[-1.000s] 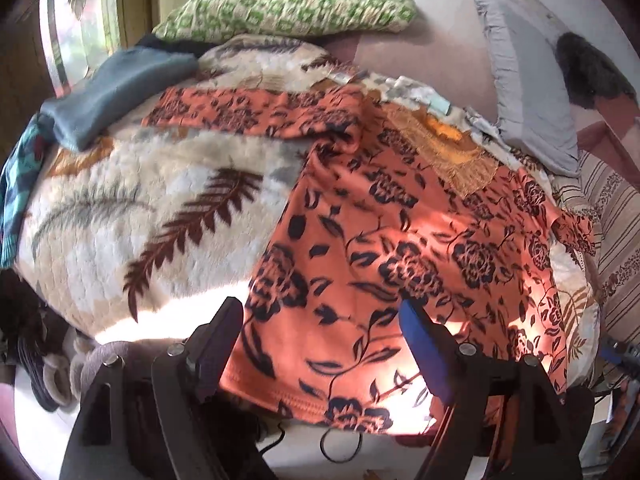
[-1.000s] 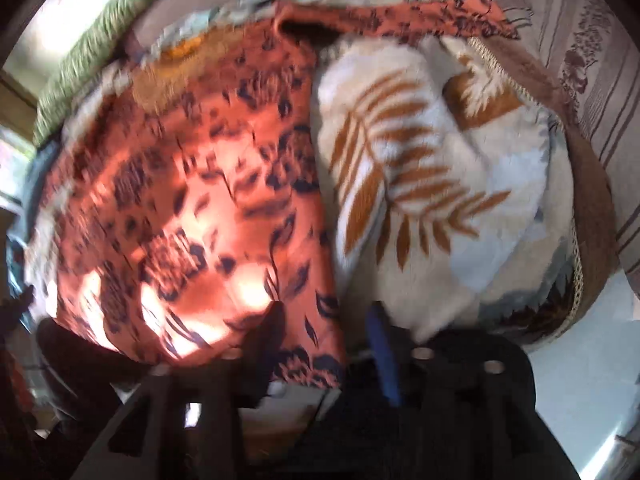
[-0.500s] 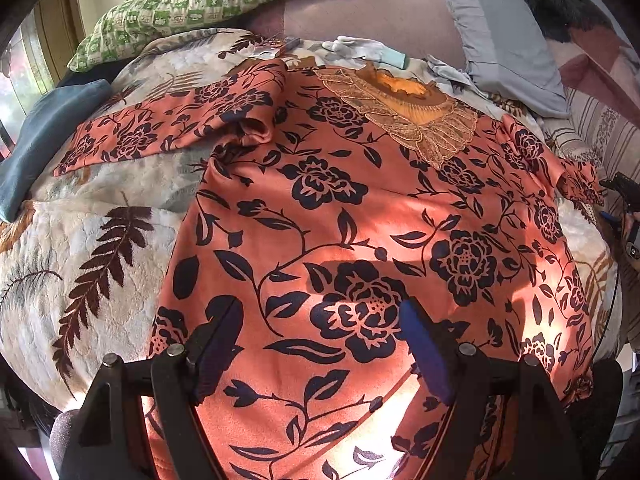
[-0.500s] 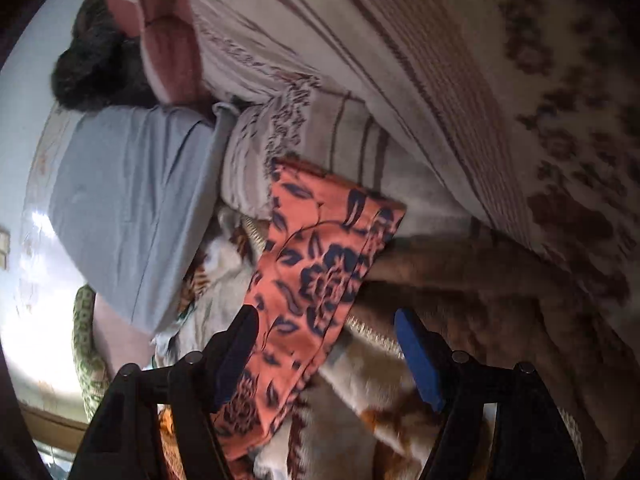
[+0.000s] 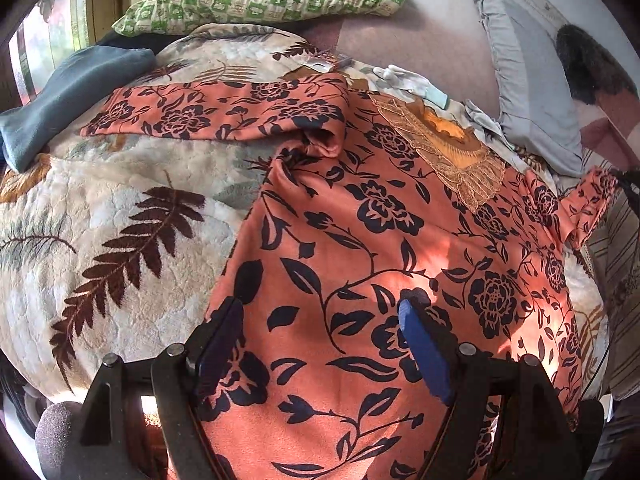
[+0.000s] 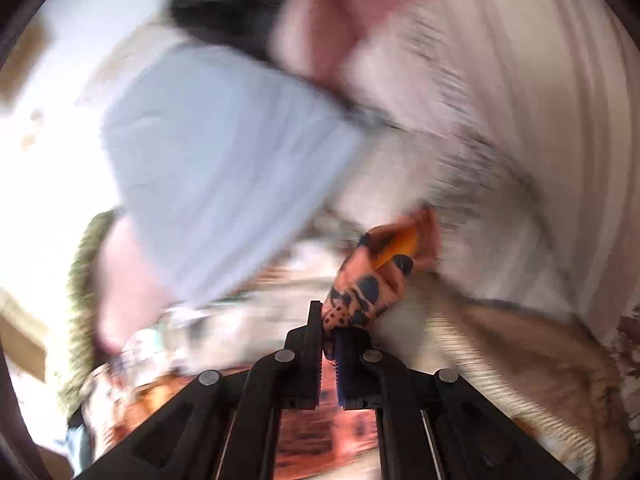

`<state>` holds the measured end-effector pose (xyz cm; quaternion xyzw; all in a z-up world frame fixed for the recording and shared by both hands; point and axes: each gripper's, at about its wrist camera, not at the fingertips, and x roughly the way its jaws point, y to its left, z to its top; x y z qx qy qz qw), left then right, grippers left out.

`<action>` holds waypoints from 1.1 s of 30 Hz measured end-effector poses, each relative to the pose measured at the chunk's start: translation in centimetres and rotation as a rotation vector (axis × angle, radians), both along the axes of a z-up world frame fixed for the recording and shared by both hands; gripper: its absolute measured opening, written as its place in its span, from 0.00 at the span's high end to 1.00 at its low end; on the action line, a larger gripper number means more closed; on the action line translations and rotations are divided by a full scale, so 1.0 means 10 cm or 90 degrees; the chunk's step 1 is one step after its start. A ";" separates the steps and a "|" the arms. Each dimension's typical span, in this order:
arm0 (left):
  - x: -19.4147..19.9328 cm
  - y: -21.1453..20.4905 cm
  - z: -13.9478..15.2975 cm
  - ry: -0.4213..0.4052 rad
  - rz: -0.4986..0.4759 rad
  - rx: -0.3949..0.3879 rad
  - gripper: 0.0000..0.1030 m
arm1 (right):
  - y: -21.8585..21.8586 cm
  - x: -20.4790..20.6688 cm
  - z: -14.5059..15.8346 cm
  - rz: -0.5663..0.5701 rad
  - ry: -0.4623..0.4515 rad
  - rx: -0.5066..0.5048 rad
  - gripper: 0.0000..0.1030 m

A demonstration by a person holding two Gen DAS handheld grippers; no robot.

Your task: Fold small clothes

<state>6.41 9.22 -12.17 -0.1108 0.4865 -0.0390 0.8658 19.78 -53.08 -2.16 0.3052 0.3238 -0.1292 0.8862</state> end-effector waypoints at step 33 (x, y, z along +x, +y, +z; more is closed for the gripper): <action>1.23 2.07 -0.08 -0.019 0.297 -0.291 0.20 | 2.42 0.26 -1.54 0.286 0.160 0.202 0.08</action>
